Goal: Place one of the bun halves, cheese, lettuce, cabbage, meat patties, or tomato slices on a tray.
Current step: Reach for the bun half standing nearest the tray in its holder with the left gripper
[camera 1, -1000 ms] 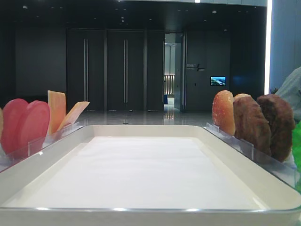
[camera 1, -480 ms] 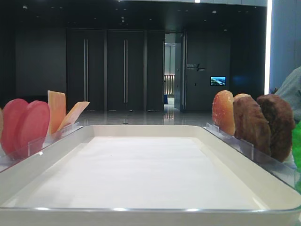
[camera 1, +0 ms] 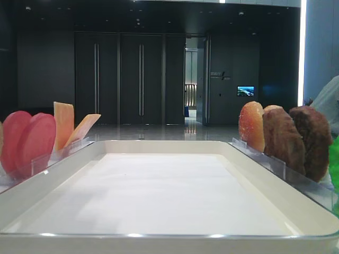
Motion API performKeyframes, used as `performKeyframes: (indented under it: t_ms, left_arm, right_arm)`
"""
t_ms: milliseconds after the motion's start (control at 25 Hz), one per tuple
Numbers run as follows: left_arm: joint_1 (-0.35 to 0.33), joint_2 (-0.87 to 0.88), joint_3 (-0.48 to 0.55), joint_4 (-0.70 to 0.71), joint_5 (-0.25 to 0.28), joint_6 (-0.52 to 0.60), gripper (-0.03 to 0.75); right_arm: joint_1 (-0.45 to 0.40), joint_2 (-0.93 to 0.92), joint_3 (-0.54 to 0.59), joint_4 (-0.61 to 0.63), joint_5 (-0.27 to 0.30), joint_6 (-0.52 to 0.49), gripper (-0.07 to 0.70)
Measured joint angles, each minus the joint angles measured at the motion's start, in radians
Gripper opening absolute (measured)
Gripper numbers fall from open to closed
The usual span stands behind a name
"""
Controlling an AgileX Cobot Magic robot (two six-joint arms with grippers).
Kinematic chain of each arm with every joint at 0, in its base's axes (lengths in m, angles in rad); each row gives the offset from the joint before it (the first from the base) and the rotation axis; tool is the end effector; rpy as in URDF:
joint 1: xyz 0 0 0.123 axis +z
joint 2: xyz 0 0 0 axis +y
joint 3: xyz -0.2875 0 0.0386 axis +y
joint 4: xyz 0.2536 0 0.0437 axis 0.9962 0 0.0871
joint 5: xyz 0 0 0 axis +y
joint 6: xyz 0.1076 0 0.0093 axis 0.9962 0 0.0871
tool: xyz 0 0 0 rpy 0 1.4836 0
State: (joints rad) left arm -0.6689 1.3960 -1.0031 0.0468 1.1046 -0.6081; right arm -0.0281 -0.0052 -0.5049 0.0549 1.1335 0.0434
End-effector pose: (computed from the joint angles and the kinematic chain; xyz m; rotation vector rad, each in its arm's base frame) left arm 0.2038 -0.1553 0.2496 0.1171 2.9832 -0.0910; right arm 0.0051 0.0052 0.2669 0.0700 2.1054 0.0755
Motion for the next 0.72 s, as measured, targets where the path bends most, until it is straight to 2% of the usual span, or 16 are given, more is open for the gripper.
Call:
performKeyframes:
  t_ms: [720]
  left_arm:
    - [0.0,0.099,-0.001,-0.038,-0.024,-0.002,0.58]
  right_arm:
    - [0.0,0.0,0.0,0.0,0.0,0.0,0.411]
